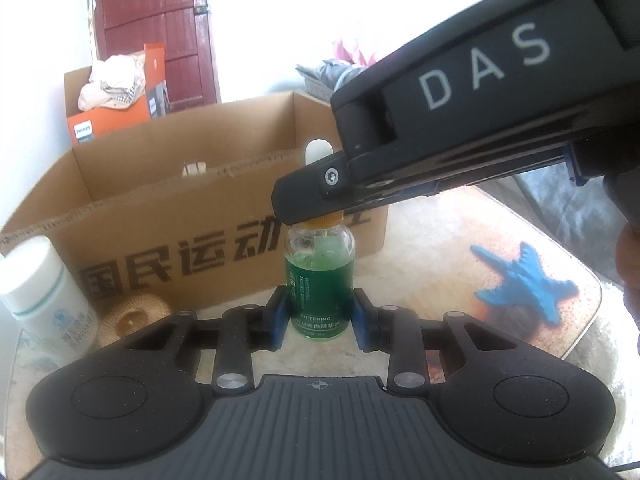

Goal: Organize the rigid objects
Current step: 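Lift the green bottle and carry it down into the box, then open the right gripper to release the green bottle in the box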

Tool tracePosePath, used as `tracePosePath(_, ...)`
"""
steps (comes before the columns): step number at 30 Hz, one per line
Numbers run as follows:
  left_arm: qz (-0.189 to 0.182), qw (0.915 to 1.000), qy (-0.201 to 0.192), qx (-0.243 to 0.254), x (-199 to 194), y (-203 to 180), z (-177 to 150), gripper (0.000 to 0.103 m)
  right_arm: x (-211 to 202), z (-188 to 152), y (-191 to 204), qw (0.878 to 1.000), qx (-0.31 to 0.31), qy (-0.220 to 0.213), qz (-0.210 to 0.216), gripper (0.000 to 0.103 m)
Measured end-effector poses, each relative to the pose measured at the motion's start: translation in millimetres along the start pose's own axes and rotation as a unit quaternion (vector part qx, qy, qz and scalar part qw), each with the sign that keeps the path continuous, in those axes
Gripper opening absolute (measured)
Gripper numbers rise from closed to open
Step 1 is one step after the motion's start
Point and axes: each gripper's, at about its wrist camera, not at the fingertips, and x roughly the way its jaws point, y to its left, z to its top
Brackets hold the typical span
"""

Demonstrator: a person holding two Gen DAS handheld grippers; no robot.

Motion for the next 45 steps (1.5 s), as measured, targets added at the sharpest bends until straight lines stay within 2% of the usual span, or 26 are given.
tracePosePath(6, 0.009, 0.9997, -0.024, 0.004, -16, 3, 17, 0.031, -9, 15, 16, 0.999, -0.030, -0.019, 0.012, 0.026)
tracePosePath(12, 0.022, 0.9981, -0.056, 0.013, -30, 10, 46, 0.031, -16, 47, 30, 0.997, -0.046, -0.041, 0.036, 0.027)
tracePosePath(17, 0.028, 0.9970, -0.070, 0.017, -25, 18, 79, 0.031, -14, 83, 31, 0.995, -0.052, -0.054, 0.064, 0.028)
tracePosePath(20, 0.021, 0.9976, -0.065, 0.008, -12, 24, 101, 0.031, -6, 104, 27, 0.994, -0.062, -0.058, 0.063, 0.027)
tracePosePath(25, 0.010, 0.9996, -0.026, -0.009, 29, 34, 136, 0.031, 27, 140, 5, 0.996, -0.055, -0.038, 0.059, 0.027)
tracePosePath(30, -0.003, 0.9992, 0.029, -0.029, 83, 42, 154, 0.031, 74, 162, -27, 0.998, -0.039, 0.001, 0.050, 0.027)
tracePosePath(37, -0.010, 0.9938, 0.094, -0.058, 152, 51, 164, 0.031, 135, 175, -74, 0.998, -0.010, 0.048, 0.051, 0.026)
tracePosePath(42, -0.006, 0.9893, 0.120, -0.082, 179, 57, 167, 0.032, 166, 179, -93, 0.996, -0.006, 0.074, 0.047, 0.024)
tracePosePath(45, -0.006, 0.9865, 0.135, -0.093, 184, 63, 170, 0.034, 180, 176, -97, 0.995, -0.015, 0.090, 0.043, 0.019)
